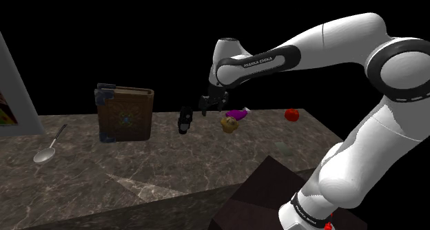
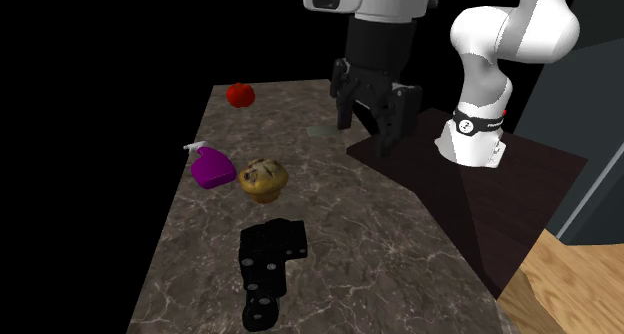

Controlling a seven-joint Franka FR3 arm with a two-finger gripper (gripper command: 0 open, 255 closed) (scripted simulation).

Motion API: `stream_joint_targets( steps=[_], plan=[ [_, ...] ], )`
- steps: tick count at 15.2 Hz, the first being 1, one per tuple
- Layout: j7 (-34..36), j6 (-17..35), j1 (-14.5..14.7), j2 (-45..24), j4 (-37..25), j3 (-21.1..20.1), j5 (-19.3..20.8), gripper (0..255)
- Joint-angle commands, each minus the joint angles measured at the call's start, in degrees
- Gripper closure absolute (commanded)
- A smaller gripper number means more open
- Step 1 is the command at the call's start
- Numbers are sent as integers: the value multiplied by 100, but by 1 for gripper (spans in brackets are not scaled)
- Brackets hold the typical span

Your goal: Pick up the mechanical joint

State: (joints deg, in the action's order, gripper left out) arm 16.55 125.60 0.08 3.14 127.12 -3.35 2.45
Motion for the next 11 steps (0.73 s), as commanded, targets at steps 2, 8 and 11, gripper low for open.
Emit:
stream_joint_targets(
  steps=[2, 8, 11],
  plan=[
    [143, 322, 5, -646, -457, -13, 72, 0],
    [422, 671, 64, -1890, -1602, 1, 225, 0],
    [515, 734, 100, -2392, -2140, 24, 276, 0]
  ],
)
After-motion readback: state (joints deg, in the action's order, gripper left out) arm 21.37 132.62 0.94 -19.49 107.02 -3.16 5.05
